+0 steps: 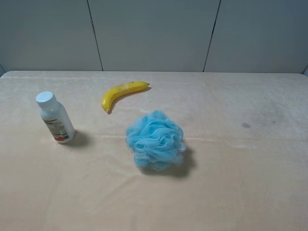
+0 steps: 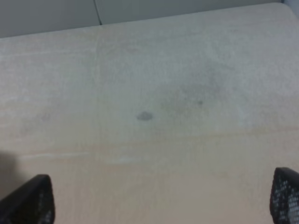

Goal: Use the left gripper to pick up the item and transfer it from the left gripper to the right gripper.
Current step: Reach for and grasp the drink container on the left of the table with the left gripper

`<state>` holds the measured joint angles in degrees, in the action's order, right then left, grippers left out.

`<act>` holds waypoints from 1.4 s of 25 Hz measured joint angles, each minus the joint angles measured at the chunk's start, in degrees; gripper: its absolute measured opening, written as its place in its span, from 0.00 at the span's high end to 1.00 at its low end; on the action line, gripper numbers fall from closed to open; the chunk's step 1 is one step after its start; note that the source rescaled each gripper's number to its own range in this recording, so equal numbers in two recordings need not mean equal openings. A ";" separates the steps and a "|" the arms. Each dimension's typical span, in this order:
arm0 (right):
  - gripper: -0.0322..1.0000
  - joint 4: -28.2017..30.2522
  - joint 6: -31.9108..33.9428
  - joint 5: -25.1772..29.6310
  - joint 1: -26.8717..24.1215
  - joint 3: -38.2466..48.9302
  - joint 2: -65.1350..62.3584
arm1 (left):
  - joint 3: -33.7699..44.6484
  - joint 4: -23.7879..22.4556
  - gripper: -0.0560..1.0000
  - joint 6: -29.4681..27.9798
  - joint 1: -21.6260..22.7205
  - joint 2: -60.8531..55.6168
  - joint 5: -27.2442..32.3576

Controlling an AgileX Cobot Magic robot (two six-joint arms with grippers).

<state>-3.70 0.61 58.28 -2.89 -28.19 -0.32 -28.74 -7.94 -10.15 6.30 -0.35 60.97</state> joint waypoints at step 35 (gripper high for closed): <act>0.00 0.00 0.00 0.00 0.00 0.00 0.00 | -18.05 2.45 0.04 3.59 0.00 26.13 3.46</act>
<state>-3.70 0.61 58.28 -2.89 -28.19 -0.32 -46.79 -5.50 -6.56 6.30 25.78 64.43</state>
